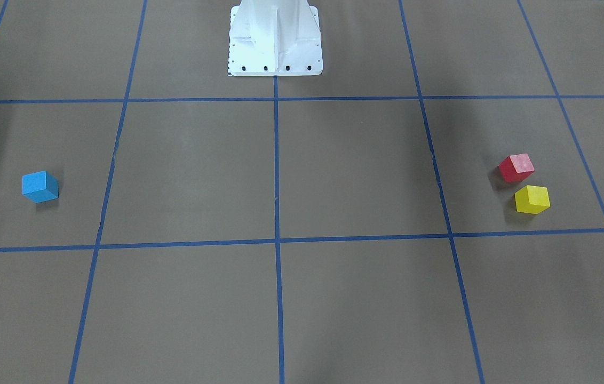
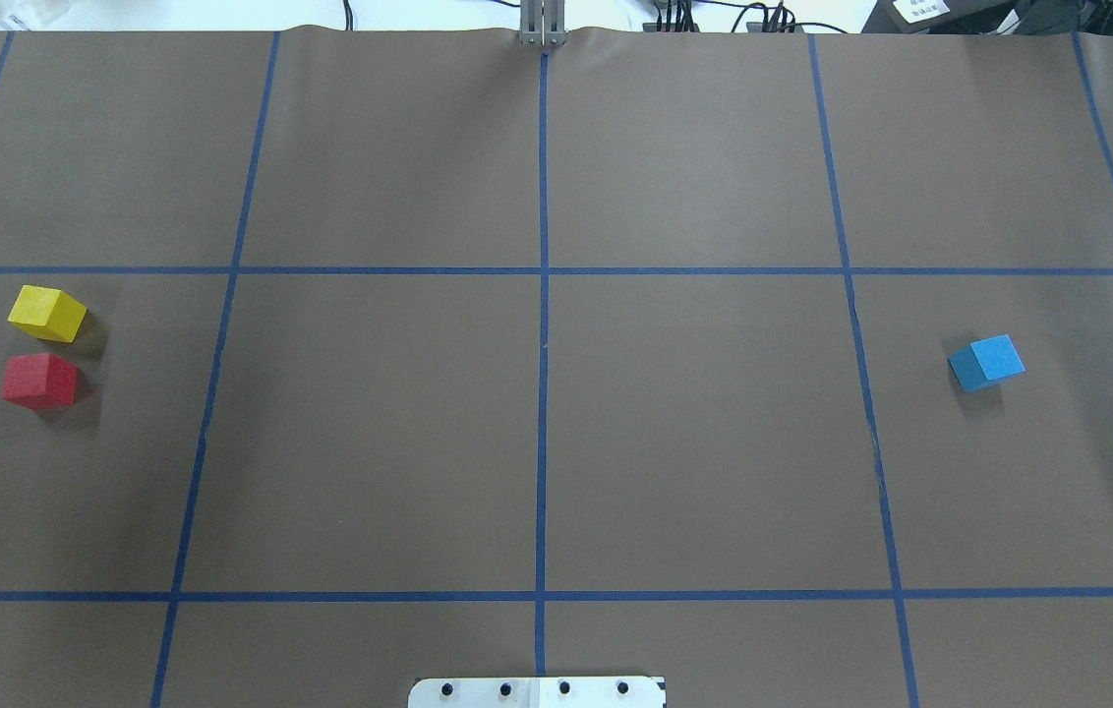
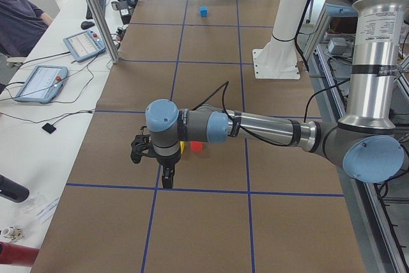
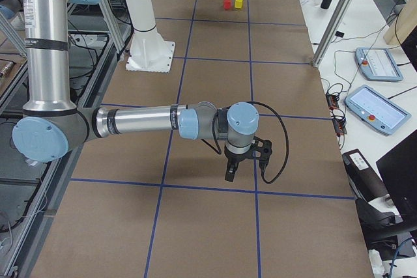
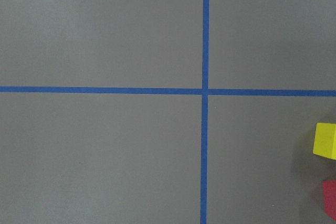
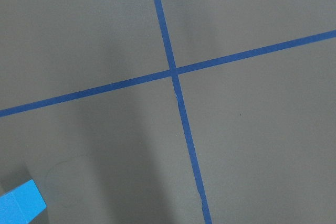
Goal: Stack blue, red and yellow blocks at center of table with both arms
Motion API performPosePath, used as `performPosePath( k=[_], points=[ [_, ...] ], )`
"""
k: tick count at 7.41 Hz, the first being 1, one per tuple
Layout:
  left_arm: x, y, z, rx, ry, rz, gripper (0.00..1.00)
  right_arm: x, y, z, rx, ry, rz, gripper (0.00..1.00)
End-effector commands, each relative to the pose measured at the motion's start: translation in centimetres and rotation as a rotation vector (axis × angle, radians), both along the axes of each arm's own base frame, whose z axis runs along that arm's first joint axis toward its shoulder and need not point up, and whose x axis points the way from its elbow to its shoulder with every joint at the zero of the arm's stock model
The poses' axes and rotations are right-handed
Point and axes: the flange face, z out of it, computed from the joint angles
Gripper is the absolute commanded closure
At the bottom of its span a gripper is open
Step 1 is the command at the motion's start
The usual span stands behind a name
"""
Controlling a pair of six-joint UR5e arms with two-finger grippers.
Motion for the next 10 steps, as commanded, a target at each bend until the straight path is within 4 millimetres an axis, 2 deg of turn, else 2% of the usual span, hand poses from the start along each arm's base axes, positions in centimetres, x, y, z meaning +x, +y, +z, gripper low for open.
performPosePath(
  k=[1,2,3,4,5,6,7,8,9,10],
  points=[
    [0.4,-0.1,-3.4,0.069,0.009,0.006,0.0,0.0,0.1,-3.4,0.068,0.002,-0.001,0.01],
    [1.8,-0.4,-6.2,0.136,0.012,0.034,0.0,-0.2,0.1,-4.7,0.094,0.0,-0.004,0.01],
    [3.0,-0.3,-8.1,0.214,0.019,0.054,0.0,-2.8,-2.9,-9.8,0.198,-0.006,-0.053,0.01],
    [4.0,-0.5,-8.2,0.203,0.044,0.058,0.0,-6.7,-4.3,-12.5,0.236,-0.031,-0.114,0.01],
    [5.5,-0.6,-8.3,0.197,0.05,0.082,0.0,-11.5,-3.8,-12.6,0.17,-0.062,-0.149,0.01],
    [6.0,-0.6,-8.2,0.193,0.051,0.09,0.0,-17.2,-3.5,-13.5,0.246,-0.077,-0.231,0.0],
    [6.1,-0.6,-8.2,0.191,0.052,0.087,0.0,-21.7,-2.7,-14.2,0.334,-0.06,-0.275,0.0],
    [6.0,-0.6,-8.2,0.191,0.05,0.087,0.0,-25.4,-1.6,-13.8,0.335,-0.025,-0.292,0.0],
    [6.0,-0.6,-8.2,0.191,0.05,0.087,0.0,-26.7,-1.2,-12.4,0.307,-0.021,-0.316,0.01],
    [6.1,-0.6,-8.2,0.19,0.052,0.086,0.0,-26.9,-0.6,-10.7,0.282,-0.01,-0.334,0.01]
  ],
)
